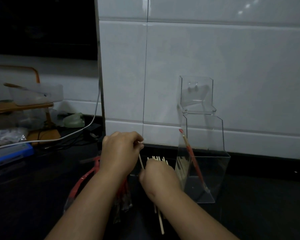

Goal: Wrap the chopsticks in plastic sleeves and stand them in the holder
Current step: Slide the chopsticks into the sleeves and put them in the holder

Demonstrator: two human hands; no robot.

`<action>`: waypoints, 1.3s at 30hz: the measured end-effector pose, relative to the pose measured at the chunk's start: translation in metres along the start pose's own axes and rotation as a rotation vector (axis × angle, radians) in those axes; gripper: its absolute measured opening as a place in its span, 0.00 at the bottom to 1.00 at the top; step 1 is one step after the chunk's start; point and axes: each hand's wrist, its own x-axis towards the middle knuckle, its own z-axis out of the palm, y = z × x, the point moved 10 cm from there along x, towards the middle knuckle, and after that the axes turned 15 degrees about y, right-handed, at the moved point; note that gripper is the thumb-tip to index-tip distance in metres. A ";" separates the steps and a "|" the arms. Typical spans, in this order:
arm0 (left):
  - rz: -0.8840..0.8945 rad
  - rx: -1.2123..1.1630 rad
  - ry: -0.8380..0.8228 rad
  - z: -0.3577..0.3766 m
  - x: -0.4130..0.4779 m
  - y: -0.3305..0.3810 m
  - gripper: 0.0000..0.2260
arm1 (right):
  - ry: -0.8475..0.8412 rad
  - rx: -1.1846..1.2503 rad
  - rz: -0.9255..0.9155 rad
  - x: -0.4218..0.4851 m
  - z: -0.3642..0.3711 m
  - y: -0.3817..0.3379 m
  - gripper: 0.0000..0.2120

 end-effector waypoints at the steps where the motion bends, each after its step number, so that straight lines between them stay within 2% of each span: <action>1: -0.001 -0.008 0.005 -0.001 0.000 0.000 0.05 | 0.033 0.023 -0.021 0.001 -0.006 -0.002 0.08; 4: 0.005 -0.027 0.023 -0.003 0.001 0.001 0.05 | 0.093 0.074 -0.053 0.002 -0.015 -0.005 0.07; 9: -0.068 -0.180 0.061 -0.010 0.001 0.001 0.02 | 0.085 0.153 -0.036 -0.001 -0.019 -0.008 0.08; 14: -0.085 -0.247 0.137 -0.024 0.002 0.003 0.04 | 0.237 0.267 -0.060 -0.003 -0.051 -0.014 0.12; 19: -0.153 -0.341 0.202 -0.032 0.003 -0.002 0.05 | 0.344 0.265 -0.085 -0.007 -0.084 -0.011 0.11; 25: -0.114 -0.401 0.169 -0.026 0.001 0.003 0.12 | 0.476 0.340 -0.131 -0.011 -0.113 -0.009 0.11; 28: -0.119 -0.493 0.121 -0.020 -0.002 0.008 0.05 | 0.588 0.380 -0.162 -0.011 -0.123 -0.009 0.12; 35: -0.246 -0.728 0.015 -0.011 -0.006 0.008 0.10 | 0.867 0.619 -0.155 -0.024 -0.166 0.010 0.08; 37: -0.257 -0.748 0.000 -0.009 -0.007 0.009 0.10 | 0.900 0.725 -0.113 -0.026 -0.176 0.020 0.04; 39: -0.268 -0.770 -0.005 -0.006 -0.006 0.007 0.10 | 0.882 0.867 -0.051 -0.023 -0.180 0.030 0.06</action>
